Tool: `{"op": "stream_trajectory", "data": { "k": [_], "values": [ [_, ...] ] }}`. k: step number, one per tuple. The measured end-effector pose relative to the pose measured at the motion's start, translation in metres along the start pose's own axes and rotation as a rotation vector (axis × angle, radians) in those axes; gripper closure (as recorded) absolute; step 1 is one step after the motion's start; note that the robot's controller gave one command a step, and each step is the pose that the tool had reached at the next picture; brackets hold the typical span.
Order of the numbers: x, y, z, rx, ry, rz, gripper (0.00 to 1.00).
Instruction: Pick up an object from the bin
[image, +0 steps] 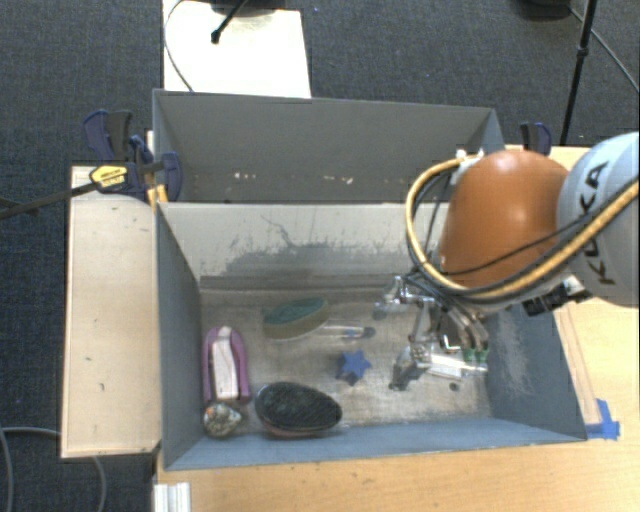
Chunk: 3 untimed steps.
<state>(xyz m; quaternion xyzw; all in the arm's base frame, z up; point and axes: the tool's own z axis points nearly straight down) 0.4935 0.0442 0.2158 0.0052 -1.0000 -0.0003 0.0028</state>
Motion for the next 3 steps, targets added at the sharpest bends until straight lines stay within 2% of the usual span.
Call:
{"op": "stream_trajectory", "data": {
  "k": [1,2,3],
  "values": [
    [-0.061,0.019,0.131,0.001,-0.012,-0.25,0.0],
    [-0.06,0.019,0.132,0.001,-0.004,-0.246,1.0],
    [-0.044,-0.017,-0.053,0.004,-0.016,-0.475,1.0]
  ]
}}
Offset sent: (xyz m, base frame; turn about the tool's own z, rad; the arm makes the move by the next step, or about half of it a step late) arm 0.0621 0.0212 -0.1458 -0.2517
